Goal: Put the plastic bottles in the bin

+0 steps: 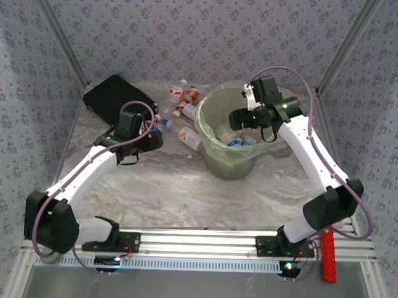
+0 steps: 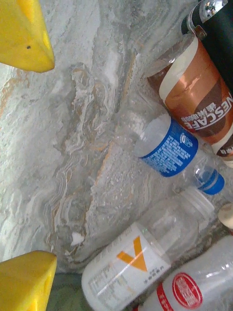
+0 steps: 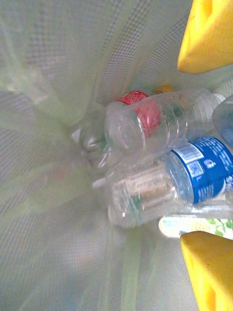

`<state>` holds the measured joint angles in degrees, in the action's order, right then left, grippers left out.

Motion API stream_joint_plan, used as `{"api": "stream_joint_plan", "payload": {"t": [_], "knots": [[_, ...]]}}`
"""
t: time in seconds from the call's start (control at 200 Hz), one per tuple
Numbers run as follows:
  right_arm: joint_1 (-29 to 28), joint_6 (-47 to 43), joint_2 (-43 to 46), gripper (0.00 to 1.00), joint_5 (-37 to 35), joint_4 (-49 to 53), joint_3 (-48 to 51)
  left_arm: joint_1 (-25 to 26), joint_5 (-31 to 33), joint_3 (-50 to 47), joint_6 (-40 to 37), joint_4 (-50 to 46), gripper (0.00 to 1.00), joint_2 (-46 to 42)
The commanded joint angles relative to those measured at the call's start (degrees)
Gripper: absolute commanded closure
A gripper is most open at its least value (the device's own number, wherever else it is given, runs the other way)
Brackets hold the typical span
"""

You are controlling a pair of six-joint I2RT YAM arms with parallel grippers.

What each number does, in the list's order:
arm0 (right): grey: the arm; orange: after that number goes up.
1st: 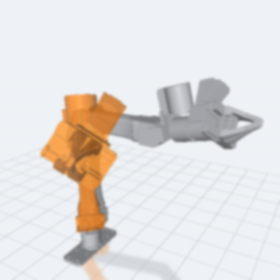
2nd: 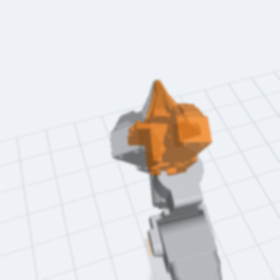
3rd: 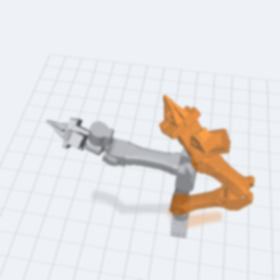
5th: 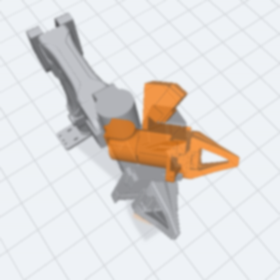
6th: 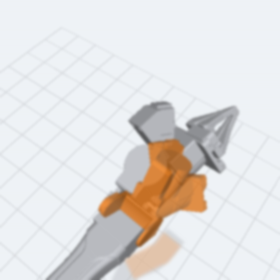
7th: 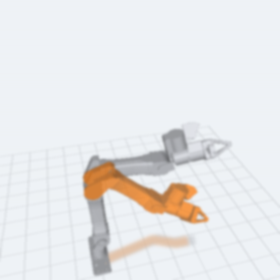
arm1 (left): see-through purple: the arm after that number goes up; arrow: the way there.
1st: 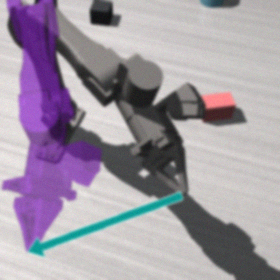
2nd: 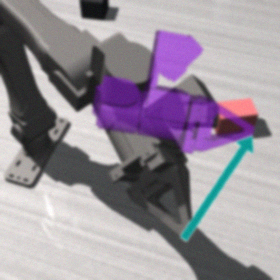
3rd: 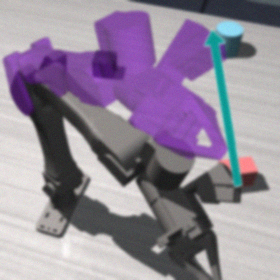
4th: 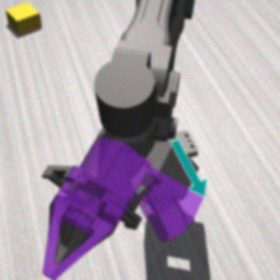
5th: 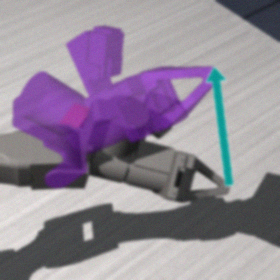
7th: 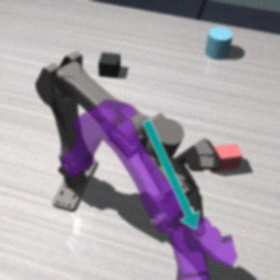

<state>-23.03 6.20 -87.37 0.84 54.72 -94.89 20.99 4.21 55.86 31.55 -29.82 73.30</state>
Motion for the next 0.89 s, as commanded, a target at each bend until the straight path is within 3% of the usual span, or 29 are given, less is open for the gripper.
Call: {"api": "stream_joint_plan", "payload": {"t": [0.0,0.15,0.41,0.73,0.89], "knots": [[0.15,1.16,3.62,0.14,3.63,0.98,-1.97,-0.50,3.29,3.33,-6.82,0.41,0.06,2.48],[1.43,1.98,7.25,0.14,5.98,-0.60,-0.47,-0.72,4.27,6.68,-15.99,1.10,0.10,8.39],[3.97,2.51,10.94,0.14,7.82,-1.48,2.85,-1.49,0.60,12.70,-29.60,1.27,0.17,19.79],[6.59,2.51,14.57,0.15,8.89,-1.89,5.58,-2.62,2.59,19.43,-33.44,-1.31,0.17,29.84],[7.14,2.17,15.42,0.15,9.35,-2.42,6.16,-2.62,2.03,20.17,-33.49,-1.51,0.22,33.05]]}}
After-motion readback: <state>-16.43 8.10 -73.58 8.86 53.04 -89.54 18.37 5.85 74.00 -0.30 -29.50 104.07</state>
